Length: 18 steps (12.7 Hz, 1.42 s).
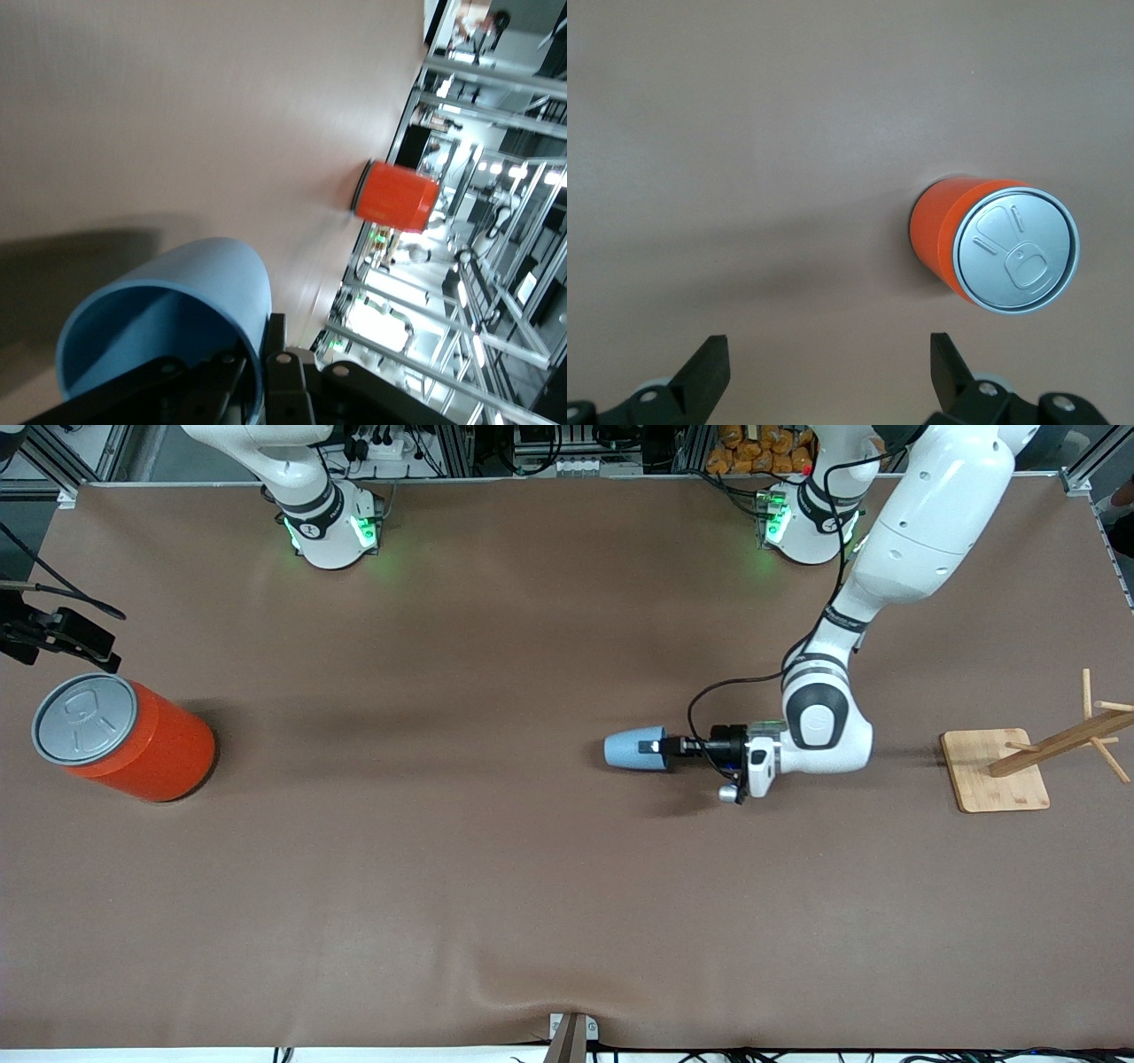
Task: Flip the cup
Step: 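Lift the cup and rotate it upright toward the wooden stand, then set the cup upright on the table and open the left gripper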
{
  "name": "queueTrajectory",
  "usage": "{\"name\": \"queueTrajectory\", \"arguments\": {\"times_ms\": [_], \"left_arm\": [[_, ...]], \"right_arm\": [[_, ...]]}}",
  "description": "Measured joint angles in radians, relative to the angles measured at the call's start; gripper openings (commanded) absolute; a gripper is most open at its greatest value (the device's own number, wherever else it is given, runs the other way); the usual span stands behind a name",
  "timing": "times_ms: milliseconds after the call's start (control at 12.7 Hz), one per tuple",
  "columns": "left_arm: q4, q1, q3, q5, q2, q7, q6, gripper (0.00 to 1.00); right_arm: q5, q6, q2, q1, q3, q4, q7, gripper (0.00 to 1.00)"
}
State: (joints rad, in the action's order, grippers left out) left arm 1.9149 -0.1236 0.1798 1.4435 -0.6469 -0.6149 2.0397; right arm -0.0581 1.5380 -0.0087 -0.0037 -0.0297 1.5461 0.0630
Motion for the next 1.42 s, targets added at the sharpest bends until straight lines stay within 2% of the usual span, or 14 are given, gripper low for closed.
{"name": "queueTrajectory", "arguments": {"times_ms": [236,551,787,1102,1259,1417], "left_arm": [[-0.085,0.004,-0.051,-0.184,0.044,0.183,0.001,0.0],[-0.175,0.008,-0.144,-0.511,0.097,0.357,0.001,0.0],[-0.242,0.013,-0.167,-0.762,0.113,0.479,0.001,0.0],[-0.256,0.011,-0.198,-1.082,0.128,0.553,0.004,0.0],[-0.249,0.012,-0.223,-1.188,0.124,0.562,0.051,0.0],[-0.242,0.018,-0.23,-1.238,0.108,0.563,0.09,0.0]], "right_arm": [[0.0,-0.001,0.0,0.0,0.001,-0.001,0.0,1.0],[0.0,-0.001,0.0,-0.001,0.001,-0.002,0.0,1.0],[0.001,-0.007,0.0,-0.001,0.001,-0.002,0.0,1.0],[0.001,-0.011,0.0,-0.002,0.001,-0.002,0.0,1.0],[0.001,-0.013,0.0,-0.002,0.001,-0.002,0.0,1.0],[0.001,-0.014,0.0,-0.002,0.001,-0.002,0.0,1.0]]}}
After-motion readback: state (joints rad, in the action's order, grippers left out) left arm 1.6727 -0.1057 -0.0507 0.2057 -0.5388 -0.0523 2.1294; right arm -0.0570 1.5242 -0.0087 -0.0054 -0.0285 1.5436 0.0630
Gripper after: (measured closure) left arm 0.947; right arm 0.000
